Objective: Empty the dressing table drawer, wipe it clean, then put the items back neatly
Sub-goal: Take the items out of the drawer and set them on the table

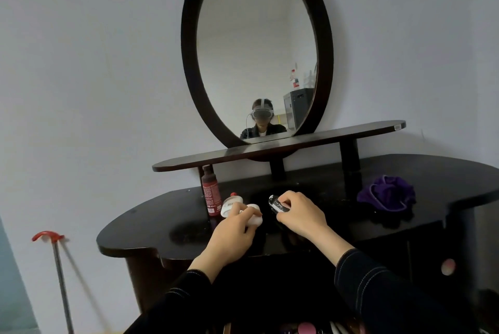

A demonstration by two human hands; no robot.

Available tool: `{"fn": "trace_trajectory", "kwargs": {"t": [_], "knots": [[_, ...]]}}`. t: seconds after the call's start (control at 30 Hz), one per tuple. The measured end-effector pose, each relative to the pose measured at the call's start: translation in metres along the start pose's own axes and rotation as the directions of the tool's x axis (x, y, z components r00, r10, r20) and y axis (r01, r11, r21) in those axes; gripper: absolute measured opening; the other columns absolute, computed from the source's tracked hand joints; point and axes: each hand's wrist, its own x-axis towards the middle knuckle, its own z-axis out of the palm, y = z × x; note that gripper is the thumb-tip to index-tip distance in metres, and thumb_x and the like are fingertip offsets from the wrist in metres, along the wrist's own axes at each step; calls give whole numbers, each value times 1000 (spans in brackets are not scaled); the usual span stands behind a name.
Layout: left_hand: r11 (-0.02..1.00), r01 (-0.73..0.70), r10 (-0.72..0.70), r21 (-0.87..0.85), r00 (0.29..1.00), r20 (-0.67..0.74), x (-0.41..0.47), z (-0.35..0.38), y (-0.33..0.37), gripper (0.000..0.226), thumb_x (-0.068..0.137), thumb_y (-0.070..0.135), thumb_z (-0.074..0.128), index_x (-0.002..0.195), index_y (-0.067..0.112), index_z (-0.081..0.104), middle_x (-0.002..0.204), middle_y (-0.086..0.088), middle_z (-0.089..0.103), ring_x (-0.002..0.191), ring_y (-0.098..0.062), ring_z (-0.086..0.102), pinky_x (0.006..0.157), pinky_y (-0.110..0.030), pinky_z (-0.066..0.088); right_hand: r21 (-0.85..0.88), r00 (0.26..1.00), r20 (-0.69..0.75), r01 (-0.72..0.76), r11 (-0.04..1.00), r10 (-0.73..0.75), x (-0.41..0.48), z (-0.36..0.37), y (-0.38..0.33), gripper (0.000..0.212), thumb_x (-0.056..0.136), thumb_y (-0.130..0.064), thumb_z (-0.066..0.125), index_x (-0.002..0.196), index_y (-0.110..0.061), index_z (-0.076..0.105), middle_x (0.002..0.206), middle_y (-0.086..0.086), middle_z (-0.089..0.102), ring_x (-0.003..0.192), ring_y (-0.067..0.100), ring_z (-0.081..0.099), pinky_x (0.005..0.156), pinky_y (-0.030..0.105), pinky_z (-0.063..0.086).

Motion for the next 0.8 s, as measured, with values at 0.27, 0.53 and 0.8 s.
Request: {"fn": "trace_trajectory", "kwargs": {"t": [0.27,0.53,0.8], "knots": [[991,116,-111,72,991,-70,26,6,-13,31,100,34,54,131,31,59,133,5,49,114,-19,56,89,-33,48,-249,993,-67,81,965,-100,-6,3,-5,35,92,-43,68,120,-27,53,119,-4,51,88,16,60,65,27,43],[979,198,-180,49,951,-250,11,4,-15,20,91,27,61,110,24,56,111,6,49,82,-19,57,67,-30,38,-447,965,116,264,855,-237,-6,16,-3,46,100,-47,47,142,-28,48,129,-1,49,108,20,56,87,35,49],[984,173,-154,50,951,-268,8,3,-7,17,90,31,63,101,20,56,110,3,57,87,-22,60,67,-29,37,-391,943,318,225,893,-98,11,19,-2,69,101,-54,35,161,-39,4,164,-1,30,145,28,35,109,43,34]]}}
